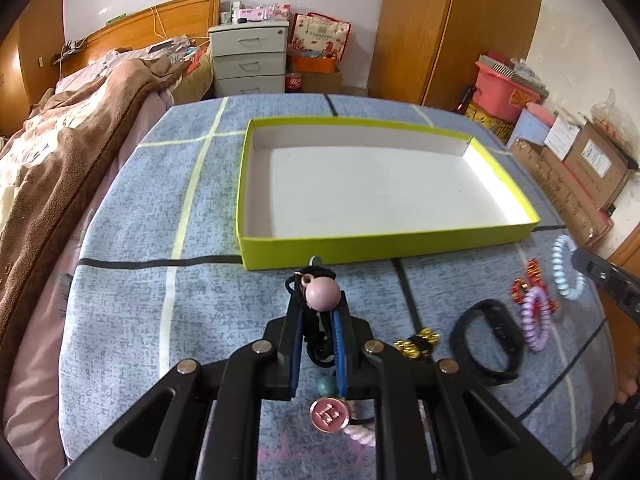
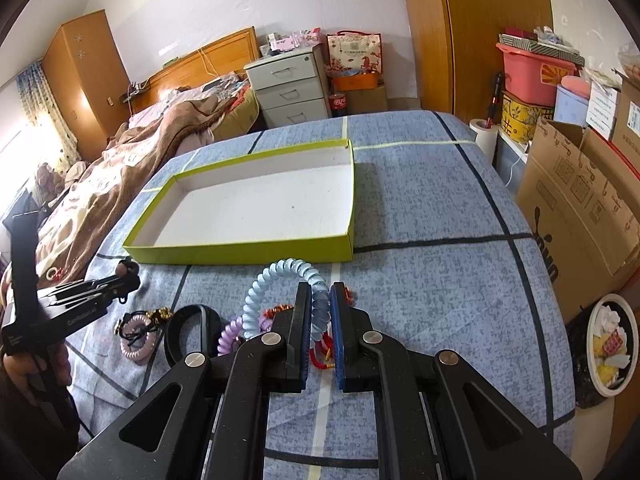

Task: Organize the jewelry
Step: 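Carry both items into the green tray and open both tools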

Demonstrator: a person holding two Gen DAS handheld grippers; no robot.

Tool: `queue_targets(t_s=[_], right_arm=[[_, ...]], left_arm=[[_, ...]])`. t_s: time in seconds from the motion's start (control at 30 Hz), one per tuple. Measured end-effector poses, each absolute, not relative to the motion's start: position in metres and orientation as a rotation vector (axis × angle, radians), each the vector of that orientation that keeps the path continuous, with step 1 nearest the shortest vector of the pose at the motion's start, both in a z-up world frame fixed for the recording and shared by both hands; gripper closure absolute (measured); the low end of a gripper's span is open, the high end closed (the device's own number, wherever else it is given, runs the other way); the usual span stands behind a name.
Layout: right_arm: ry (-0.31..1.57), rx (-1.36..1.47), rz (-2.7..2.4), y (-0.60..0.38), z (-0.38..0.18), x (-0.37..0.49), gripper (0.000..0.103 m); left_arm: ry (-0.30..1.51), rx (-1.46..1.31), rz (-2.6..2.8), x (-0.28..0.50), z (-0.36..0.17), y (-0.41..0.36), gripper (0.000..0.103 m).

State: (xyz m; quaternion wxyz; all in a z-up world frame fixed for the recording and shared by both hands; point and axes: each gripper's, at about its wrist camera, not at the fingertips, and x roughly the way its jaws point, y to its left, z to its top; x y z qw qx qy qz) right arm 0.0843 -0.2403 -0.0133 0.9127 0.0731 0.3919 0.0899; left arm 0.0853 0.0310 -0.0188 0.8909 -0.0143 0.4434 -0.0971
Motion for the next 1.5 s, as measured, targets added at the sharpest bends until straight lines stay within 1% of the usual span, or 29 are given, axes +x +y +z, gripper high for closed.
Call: queue_targets(t_s=[0.2,0.47,0.83,1.2,1.43,1.5], right_arm=[[0.783,0.133,0.201,-0.237,0.005,0.108,0.093],[0.777,0.103,0.195,-0.228,0.011,0.156,0.093],[0.878,0.055,0.172,-0.226,-0.018,0.225,0.093],[0.918,-0.043,0.178,-0.212,-0.037,0.248,0.093],[0.932,-0.075,0.174,-0.206,-0.045,0.253,0.093],[0.933,-0.081,0.168,-0.205,-0.046,0.254,0.093]], left_arm=[[0.867,-0.041,-0.226,0.1,0.009,0.03,0.089],[0.85,-0.03,-0.235,0.144,0.02,0.026,0.089],[0.92,-0.077,-0.253,0.2,-0.003,0.024,0.089],[0.989,-0.062,-0.23,0.225,-0.031,0.019,0.088],[0.988,-0.045,-0.218,0.226,-0.031,0.018,0.088],[0.99,-0.049,-0.21,0.228,-0.032,0.019,0.084]])
